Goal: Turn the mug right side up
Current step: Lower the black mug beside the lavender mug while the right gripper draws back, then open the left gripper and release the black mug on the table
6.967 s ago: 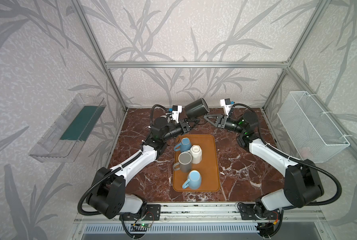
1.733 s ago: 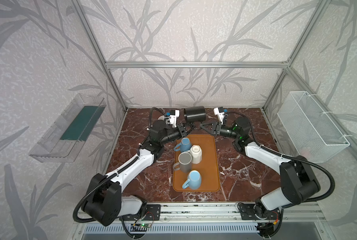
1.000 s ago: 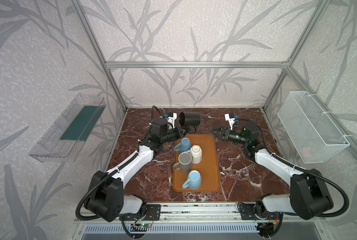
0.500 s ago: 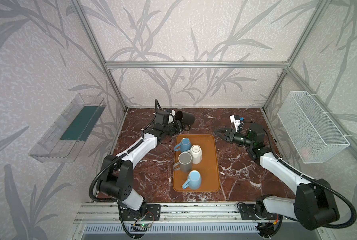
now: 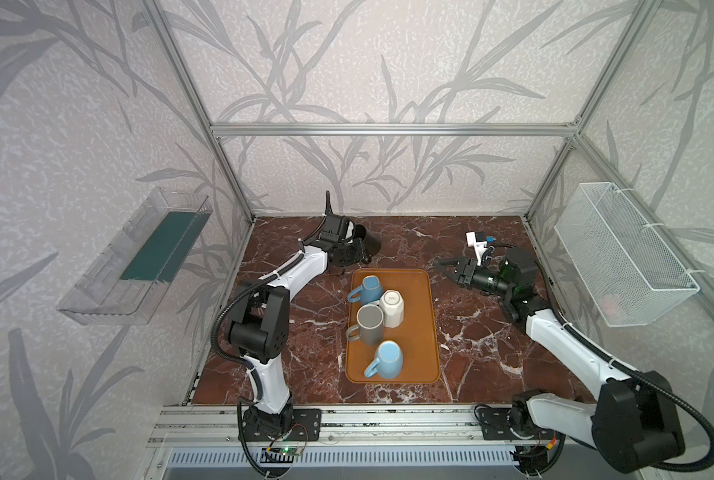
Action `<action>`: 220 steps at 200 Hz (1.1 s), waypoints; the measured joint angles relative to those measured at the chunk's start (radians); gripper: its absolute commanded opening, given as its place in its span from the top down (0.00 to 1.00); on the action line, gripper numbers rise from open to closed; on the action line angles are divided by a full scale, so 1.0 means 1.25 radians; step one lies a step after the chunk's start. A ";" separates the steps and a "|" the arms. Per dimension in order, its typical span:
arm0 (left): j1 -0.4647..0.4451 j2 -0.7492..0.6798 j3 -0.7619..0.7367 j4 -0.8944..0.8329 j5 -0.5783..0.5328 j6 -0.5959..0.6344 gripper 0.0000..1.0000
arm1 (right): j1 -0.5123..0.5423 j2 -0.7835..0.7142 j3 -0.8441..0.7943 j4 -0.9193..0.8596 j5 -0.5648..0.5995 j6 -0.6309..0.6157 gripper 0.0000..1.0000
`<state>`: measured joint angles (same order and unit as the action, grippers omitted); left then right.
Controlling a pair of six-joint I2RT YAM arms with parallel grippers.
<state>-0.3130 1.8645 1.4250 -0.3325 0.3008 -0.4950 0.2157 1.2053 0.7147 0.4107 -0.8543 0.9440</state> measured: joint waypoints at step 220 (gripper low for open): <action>-0.052 0.172 0.221 -0.225 -0.288 0.204 1.00 | 0.000 -0.002 -0.006 -0.022 -0.002 -0.009 0.57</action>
<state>-0.3779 2.0796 1.7016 -0.6132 -0.0593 -0.2394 0.2157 1.2034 0.7074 0.3832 -0.8574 0.9321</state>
